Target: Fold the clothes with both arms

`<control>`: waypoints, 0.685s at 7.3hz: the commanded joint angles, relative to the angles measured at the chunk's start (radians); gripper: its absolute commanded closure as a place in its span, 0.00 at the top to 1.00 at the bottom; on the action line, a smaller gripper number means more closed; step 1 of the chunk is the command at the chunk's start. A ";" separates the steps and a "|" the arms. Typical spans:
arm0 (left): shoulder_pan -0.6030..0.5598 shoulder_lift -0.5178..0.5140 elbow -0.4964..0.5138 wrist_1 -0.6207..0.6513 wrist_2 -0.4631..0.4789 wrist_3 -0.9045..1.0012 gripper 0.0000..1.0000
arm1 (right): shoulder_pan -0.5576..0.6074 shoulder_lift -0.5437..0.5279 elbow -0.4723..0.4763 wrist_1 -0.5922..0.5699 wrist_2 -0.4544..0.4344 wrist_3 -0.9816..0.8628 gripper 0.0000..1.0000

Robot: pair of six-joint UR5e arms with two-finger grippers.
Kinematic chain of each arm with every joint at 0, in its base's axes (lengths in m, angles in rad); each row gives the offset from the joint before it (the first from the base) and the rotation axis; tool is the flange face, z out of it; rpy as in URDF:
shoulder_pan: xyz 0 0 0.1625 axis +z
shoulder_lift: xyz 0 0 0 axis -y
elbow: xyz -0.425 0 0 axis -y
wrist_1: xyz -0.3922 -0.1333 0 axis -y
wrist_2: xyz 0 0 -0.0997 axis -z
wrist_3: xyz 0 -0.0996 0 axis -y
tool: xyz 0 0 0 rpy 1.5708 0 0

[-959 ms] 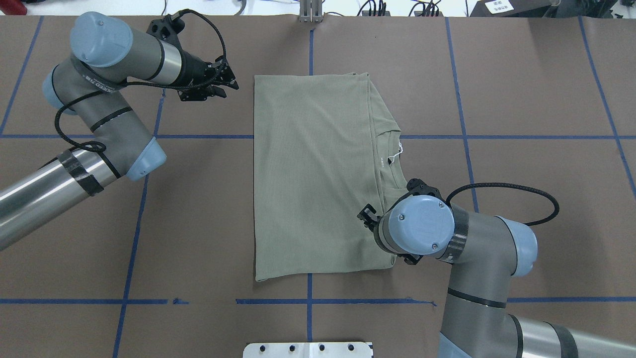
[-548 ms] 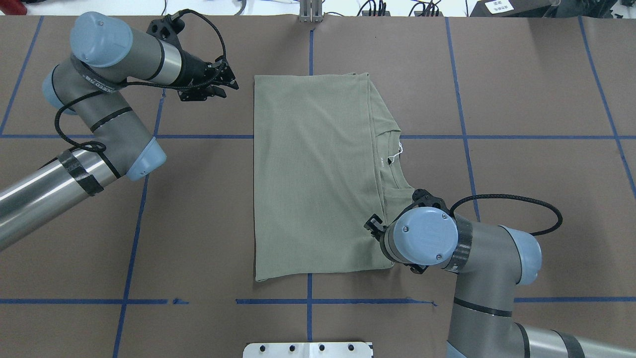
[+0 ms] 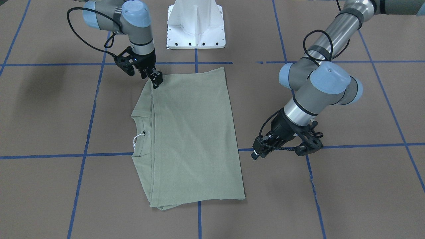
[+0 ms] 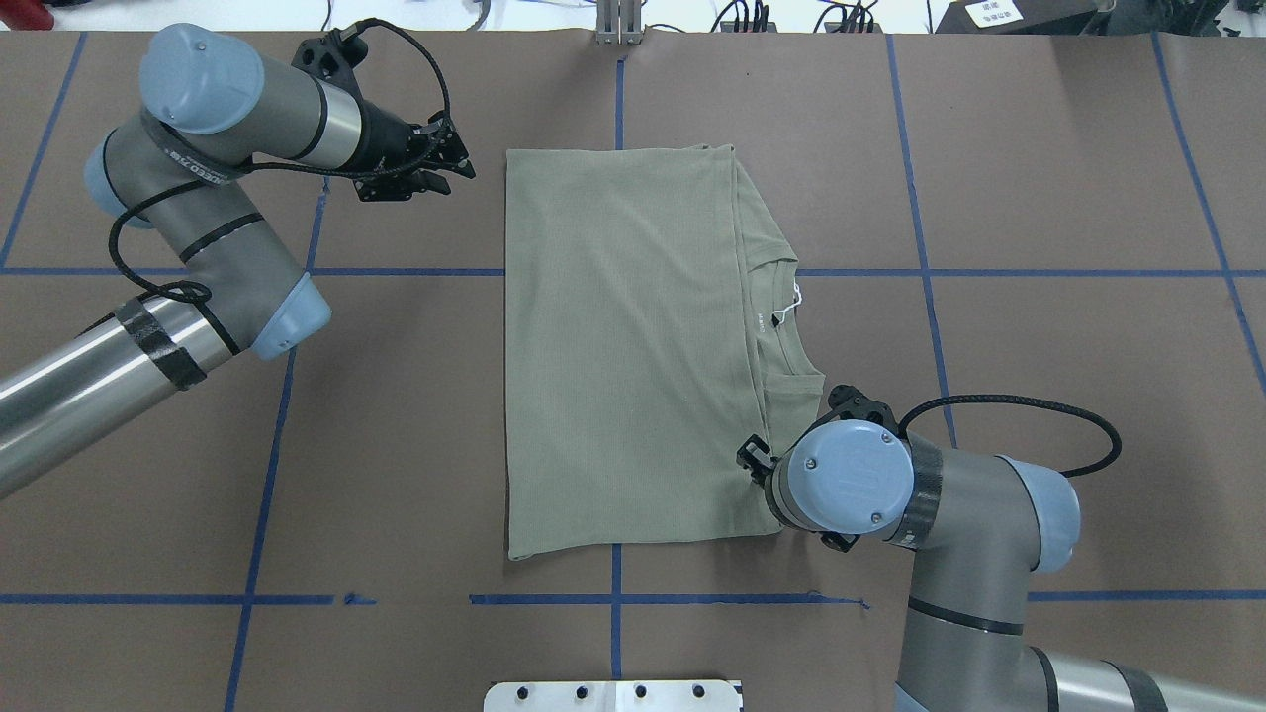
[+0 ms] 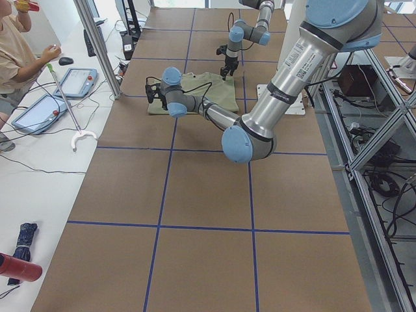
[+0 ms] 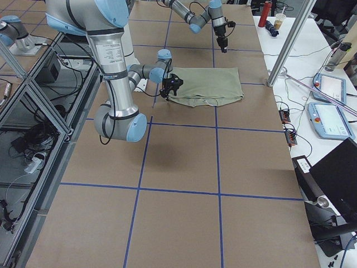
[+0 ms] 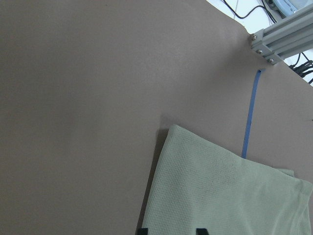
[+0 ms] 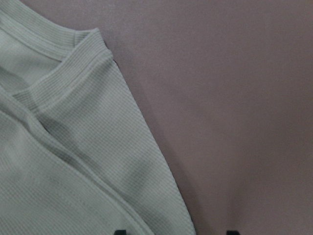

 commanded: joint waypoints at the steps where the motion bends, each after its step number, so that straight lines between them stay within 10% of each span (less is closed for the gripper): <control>1: 0.000 0.000 -0.002 0.000 0.000 0.000 0.44 | -0.003 -0.001 0.007 0.000 0.002 0.003 0.01; 5: 0.000 0.000 -0.005 0.000 0.000 -0.005 0.44 | -0.014 -0.002 0.026 -0.002 -0.005 -0.012 0.00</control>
